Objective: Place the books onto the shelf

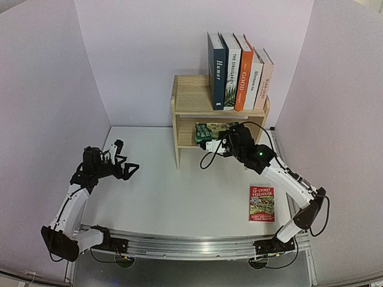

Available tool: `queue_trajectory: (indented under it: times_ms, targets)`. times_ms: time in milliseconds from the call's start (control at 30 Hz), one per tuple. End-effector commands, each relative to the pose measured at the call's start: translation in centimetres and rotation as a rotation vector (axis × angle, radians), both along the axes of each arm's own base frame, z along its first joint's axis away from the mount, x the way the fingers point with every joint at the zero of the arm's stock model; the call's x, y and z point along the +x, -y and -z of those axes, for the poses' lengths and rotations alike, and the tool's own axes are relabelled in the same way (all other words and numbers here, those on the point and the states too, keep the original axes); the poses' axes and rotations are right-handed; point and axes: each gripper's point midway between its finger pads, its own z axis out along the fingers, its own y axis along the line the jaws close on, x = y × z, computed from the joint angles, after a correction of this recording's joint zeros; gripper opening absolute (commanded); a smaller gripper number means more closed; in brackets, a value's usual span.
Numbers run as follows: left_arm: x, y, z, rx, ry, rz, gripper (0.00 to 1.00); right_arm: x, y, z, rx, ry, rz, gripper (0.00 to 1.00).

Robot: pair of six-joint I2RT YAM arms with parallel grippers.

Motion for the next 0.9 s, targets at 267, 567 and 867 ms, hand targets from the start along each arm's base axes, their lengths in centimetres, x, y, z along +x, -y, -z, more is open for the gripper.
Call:
queue_trajectory:
  times_ms: [267, 567, 867]
  targets:
    - [3.5, -3.5, 1.5, -0.111, 0.085, -0.245, 1.00, 6.2, -1.0, -5.5, 0.215, 0.408, -0.039, 0.00]
    - [3.9, -5.2, 4.6, -0.124, 0.042, -0.314, 1.00, 8.2, -0.5, -1.0, 0.157, 0.339, -0.018, 0.00]
    - [3.7, -5.2, 5.1, -0.117, 0.037, -0.314, 1.00, 9.1, -0.2, 3.6, 0.098, 0.227, -0.015, 0.00]
